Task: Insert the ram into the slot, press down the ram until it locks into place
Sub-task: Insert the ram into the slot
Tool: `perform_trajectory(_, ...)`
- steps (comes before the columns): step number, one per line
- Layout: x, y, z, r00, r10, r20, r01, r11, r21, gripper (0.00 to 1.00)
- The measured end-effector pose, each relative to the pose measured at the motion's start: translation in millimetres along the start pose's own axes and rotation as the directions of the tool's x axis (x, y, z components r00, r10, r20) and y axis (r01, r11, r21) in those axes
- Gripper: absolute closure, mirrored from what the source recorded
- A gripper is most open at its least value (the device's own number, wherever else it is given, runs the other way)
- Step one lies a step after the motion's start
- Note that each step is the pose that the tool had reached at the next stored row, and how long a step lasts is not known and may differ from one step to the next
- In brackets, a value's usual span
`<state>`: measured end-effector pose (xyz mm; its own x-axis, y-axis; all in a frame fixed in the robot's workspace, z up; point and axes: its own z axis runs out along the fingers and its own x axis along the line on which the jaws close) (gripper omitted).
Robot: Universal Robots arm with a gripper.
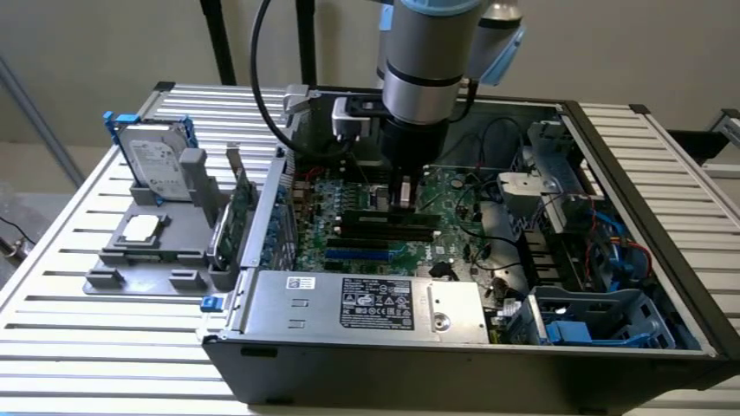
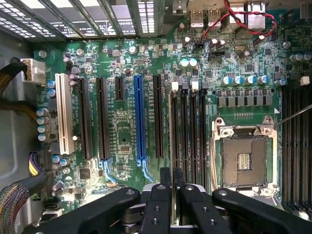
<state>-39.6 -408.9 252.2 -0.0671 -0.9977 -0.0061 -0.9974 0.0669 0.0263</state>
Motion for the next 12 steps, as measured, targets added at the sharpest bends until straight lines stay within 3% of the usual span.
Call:
perform_trajectory(7, -4.5, 0.1, 5.3, 1.0000, 0.000, 0.0005, 0.000, 1.0000, -0.0090, 0.86)
perform_trajectory(12, -4.7, -0.2, 8.8, 1.0000, 0.000, 0.0004, 0.000, 0.9999, -0.0102, 0.86)
